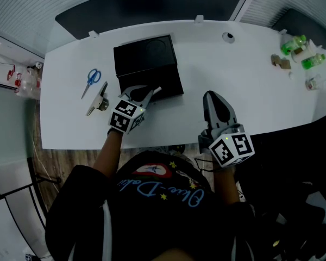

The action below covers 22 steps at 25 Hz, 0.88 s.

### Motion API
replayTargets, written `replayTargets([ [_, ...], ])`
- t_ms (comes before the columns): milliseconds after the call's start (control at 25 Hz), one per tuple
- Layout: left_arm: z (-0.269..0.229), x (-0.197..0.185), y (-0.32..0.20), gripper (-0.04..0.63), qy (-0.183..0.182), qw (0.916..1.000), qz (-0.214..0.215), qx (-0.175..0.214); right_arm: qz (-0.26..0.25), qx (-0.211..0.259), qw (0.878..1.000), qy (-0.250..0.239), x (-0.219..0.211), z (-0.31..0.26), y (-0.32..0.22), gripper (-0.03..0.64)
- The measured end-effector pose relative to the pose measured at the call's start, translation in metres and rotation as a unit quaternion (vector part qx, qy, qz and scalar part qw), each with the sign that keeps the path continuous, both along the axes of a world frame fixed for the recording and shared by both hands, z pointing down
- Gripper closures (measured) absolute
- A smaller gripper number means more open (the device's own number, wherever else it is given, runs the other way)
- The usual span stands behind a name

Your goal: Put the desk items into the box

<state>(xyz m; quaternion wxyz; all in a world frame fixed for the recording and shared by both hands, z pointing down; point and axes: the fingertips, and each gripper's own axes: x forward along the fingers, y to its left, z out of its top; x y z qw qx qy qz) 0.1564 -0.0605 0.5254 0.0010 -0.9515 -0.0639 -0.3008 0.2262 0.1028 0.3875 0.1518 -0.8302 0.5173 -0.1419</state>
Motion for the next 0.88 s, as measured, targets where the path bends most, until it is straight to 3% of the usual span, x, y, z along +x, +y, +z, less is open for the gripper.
replayTargets([
  [240, -0.004, -0.006, -0.003, 0.586, 0.006, 0.9999, -0.008, 0.004, -0.007, 0.004, 1.000, 0.005, -0.003, -0.004, -0.004, 0.595],
  [880, -0.033, -0.011, -0.005, 0.588, 0.042, 0.9985, -0.026, 0.022, -0.023, 0.009, 1.000, 0.009, -0.010, -0.009, -0.008, 0.595],
])
